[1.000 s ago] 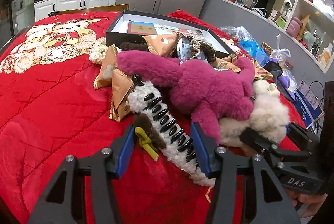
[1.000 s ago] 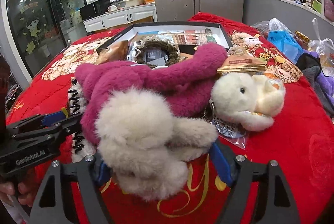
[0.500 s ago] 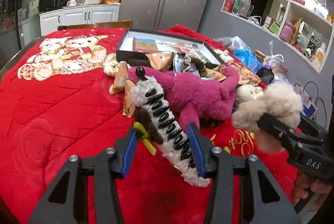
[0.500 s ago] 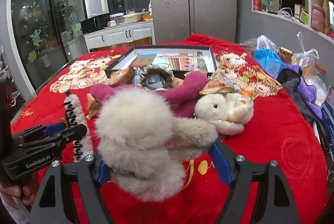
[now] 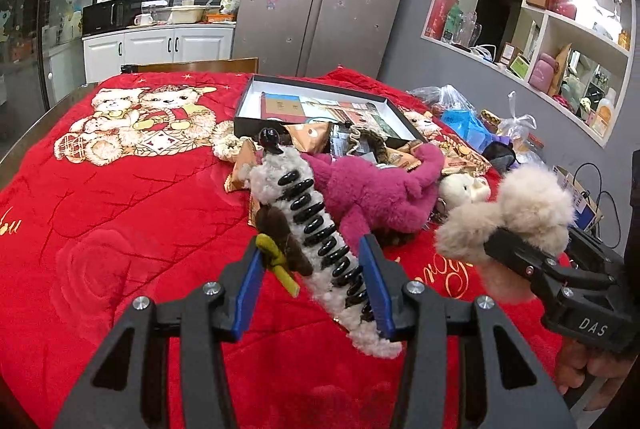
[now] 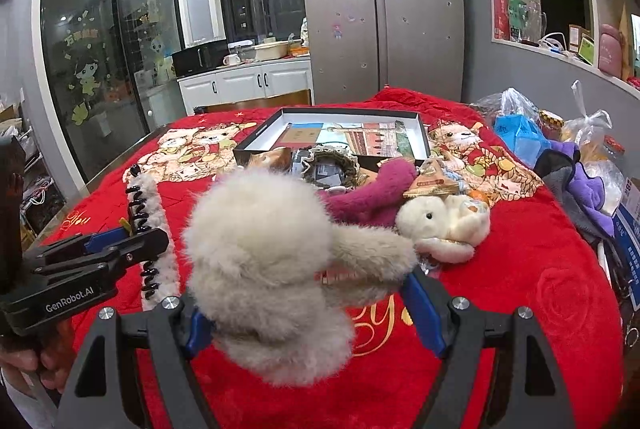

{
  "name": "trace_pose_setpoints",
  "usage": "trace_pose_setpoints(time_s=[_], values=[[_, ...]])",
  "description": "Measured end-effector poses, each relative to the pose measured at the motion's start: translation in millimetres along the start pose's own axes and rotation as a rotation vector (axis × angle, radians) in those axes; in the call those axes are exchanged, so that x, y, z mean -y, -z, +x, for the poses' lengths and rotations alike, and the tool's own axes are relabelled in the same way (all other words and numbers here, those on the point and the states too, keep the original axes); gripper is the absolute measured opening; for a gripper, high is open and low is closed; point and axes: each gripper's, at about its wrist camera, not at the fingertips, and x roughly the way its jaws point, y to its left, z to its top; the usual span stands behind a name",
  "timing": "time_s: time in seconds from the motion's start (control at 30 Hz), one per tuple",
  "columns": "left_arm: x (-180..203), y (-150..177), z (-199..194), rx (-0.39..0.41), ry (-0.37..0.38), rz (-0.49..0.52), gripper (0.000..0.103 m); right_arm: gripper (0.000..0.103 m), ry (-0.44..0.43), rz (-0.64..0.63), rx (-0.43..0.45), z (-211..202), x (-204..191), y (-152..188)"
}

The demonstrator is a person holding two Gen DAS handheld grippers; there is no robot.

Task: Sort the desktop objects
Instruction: 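Carry the hair clip and beige plush together into the black box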

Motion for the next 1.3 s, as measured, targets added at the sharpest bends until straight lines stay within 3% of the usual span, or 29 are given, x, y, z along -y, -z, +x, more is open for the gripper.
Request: trace_pose_setpoints(time_s=[0.23,0.5,0.83,1.3], values=[[8.7,0.1,-0.1,-0.017,0.008,0.011,0.048,0.081,-0.006,0.005,-0.002,-6.3,-1.8,5.0],[17.9,-23.2,10.1,-0.033,0.002,0.049,0.048,0.081,-0.001,0.018,0.002,-4.1,-2.9,-5.4],[15.9,-77.1,26.7,-0.017,-0.04,0.09,0.048,0.081,0.028,0.011,0.027,12.2,-1.8,-46.7],[19.6,-166.6,89.5,-0.015,-0.078,0.148,0.048,0.081,0.049,-0.018,0.011,64.7,2.1,-121.0]])
